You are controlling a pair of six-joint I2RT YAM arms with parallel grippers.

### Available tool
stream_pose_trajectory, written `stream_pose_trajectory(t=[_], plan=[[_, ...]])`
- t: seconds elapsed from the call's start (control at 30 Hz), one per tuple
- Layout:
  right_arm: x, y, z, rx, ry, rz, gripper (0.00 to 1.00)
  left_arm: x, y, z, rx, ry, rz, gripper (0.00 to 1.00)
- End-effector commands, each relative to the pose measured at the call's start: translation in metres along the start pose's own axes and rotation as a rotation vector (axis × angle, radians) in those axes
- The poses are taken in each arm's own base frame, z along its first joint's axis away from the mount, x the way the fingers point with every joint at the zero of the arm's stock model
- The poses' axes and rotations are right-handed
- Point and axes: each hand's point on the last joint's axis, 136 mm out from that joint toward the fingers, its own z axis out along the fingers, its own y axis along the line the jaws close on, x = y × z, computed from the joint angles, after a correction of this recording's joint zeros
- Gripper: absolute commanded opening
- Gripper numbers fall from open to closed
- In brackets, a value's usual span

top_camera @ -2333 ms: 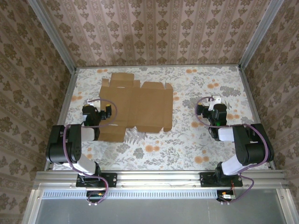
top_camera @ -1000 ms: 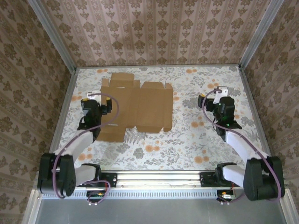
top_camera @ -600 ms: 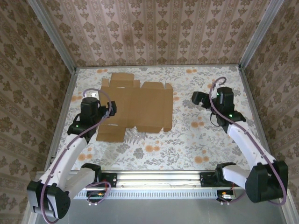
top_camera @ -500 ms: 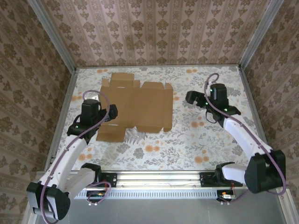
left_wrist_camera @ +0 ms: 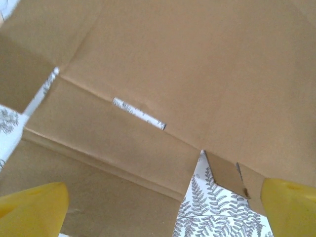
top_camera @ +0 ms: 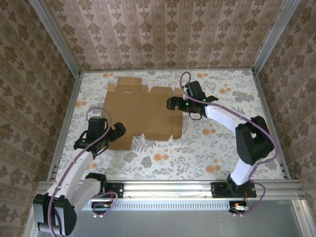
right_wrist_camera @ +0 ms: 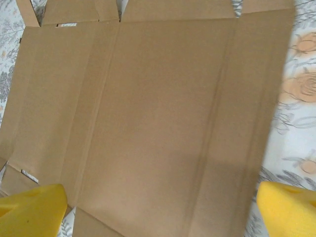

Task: Fold the paper box

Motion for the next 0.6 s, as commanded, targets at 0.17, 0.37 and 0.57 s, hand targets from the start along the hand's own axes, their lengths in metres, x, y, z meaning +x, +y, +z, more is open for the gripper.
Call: stream_pose_trajectory(t=[0.17, 0.37, 0.57], plan=[[-0.026, 0.006, 0.033, 0.061, 0.054, 0.067, 1.0, 0.0, -0.002, 0.013, 0.031, 0.028, -0.034, 1.0], [-0.041, 0.003, 0.056, 0.094, 0.073, 0.036, 1.0, -0.003, -0.006, 0.02, 0.029, 0.045, -0.076, 1.0], [-0.051, 0.0, 0.079, 0.108, 0.095, 0.047, 1.0, -0.007, -0.01, 0.018, 0.016, 0.044, -0.086, 1.0]])
